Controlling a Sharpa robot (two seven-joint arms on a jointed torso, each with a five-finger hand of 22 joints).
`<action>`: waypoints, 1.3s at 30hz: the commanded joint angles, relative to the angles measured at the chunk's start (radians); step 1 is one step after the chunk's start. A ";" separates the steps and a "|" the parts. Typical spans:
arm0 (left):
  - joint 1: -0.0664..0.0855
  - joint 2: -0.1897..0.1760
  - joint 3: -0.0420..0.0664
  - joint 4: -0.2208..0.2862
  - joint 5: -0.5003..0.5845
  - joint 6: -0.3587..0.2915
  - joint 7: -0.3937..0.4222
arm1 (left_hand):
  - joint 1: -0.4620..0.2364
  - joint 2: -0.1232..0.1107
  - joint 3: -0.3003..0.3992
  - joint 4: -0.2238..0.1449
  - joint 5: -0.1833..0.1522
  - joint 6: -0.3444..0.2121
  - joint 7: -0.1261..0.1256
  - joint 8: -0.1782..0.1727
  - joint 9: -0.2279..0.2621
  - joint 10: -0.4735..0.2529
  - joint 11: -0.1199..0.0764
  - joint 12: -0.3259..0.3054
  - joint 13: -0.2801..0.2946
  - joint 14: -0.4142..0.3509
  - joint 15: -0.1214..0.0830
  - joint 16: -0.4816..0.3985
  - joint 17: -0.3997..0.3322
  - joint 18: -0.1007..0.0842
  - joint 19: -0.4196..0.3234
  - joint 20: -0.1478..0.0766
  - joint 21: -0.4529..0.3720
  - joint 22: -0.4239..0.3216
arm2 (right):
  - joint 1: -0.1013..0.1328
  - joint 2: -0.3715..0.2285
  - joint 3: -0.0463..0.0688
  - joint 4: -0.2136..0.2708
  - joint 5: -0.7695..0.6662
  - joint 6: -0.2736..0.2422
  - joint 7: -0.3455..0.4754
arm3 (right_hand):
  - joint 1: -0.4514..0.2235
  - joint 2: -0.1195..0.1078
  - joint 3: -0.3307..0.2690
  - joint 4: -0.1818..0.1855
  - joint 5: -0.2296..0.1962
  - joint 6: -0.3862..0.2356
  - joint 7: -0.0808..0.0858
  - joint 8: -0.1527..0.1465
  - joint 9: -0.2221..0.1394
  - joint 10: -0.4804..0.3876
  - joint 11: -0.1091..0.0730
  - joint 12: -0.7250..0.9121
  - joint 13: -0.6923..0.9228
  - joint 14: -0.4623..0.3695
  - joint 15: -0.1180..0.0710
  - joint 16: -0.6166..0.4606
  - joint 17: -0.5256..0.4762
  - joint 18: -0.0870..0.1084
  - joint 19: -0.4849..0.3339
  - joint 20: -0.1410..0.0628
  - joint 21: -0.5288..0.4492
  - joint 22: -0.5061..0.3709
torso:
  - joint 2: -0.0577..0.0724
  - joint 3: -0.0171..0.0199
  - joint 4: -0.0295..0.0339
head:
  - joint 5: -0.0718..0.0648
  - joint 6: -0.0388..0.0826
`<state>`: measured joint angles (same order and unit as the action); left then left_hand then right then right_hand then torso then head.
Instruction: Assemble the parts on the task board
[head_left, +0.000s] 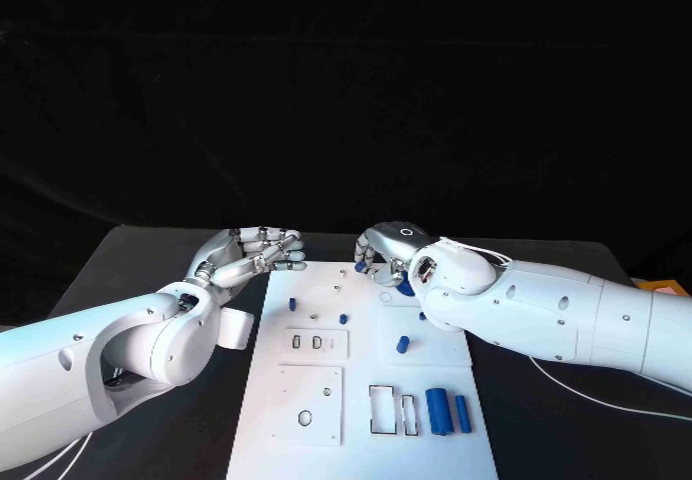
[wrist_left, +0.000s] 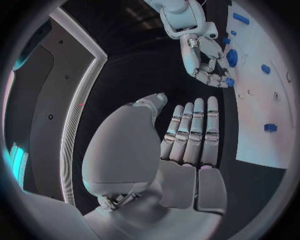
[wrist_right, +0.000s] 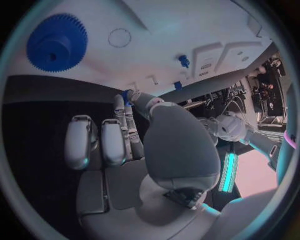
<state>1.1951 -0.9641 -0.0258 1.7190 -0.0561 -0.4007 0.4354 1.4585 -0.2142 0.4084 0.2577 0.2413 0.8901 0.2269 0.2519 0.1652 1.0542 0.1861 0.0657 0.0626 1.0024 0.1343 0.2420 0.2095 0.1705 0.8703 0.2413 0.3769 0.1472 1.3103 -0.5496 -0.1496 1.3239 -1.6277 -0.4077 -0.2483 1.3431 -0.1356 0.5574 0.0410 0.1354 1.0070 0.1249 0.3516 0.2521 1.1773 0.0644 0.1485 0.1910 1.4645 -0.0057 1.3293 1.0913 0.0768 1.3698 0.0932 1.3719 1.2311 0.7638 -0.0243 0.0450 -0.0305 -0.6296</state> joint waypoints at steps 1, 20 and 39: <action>0.002 0.004 0.001 0.000 0.004 0.021 0.003 | 0.004 0.004 0.002 -0.006 -0.003 -0.009 0.015 -0.004 0.001 -0.006 -0.002 -0.004 0.001 -0.004 0.003 -0.005 0.002 0.012 0.005 -0.001 0.004 -0.001 | -0.006 0.018 0.000 -0.023 0.005 -0.023 -0.009 | -0.011 0.001 -0.001 0.004 0.005 -0.003 -0.001 0.024 0.062 0.001 0.002 0.001 -0.001 0.024 -0.005 0.004 0.001 -0.006 0.007 0.003 0.006 0.000 | 0.002 0.0009 0.0056 | 0.000 -0.002; 0.004 0.011 0.001 -0.008 0.004 0.025 -0.008 | 0.006 0.005 0.005 -0.011 -0.002 -0.011 0.016 -0.006 0.001 -0.010 -0.002 -0.003 0.001 -0.007 0.004 -0.007 0.002 0.011 0.003 -0.001 0.003 -0.002 | -0.023 0.071 0.000 -0.077 0.037 -0.026 0.008 | -0.019 -0.006 0.001 0.007 0.002 -0.012 0.002 0.022 0.068 -0.006 0.006 -0.003 -0.002 0.023 -0.003 0.006 0.001 -0.006 0.007 0.004 0.007 0.004 | 0.005 0.0001 0.0088 | 0.011 -0.004; 0.006 0.013 0.001 -0.010 0.004 0.028 -0.009 | 0.006 0.005 0.005 -0.011 -0.002 -0.011 0.016 -0.006 0.001 -0.010 -0.002 -0.003 0.001 -0.007 0.004 -0.007 0.002 0.011 0.003 -0.001 0.003 -0.002 | -0.035 0.089 0.000 -0.090 0.043 -0.019 0.014 | -0.023 -0.007 0.002 0.009 0.000 -0.016 0.003 0.020 0.070 -0.008 0.007 -0.003 -0.002 0.022 -0.002 0.006 -0.001 -0.006 0.006 0.005 0.007 0.004 | 0.006 -0.0009 0.0095 | 0.012 -0.007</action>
<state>1.1994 -0.9536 -0.0257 1.7078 -0.0542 -0.3924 0.4230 1.4584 -0.2142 0.4142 0.2521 0.2413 0.8846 0.2251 0.2519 0.1651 1.0506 0.1823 0.0657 0.0626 0.9987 0.1380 0.2380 0.2101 0.1705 0.8703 0.2413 0.3767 0.1464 1.2795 -0.4628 -0.1472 1.2364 -1.5829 -0.4386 -0.2398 1.3247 -0.1436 0.5598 0.0433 0.1346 0.9902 0.1274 0.3698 0.2536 1.1736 0.0681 0.1485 0.1906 1.4645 -0.0056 1.3291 1.0918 0.0768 1.3733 0.0968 1.3756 1.2349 0.7686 -0.0248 0.0537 -0.0184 -0.6369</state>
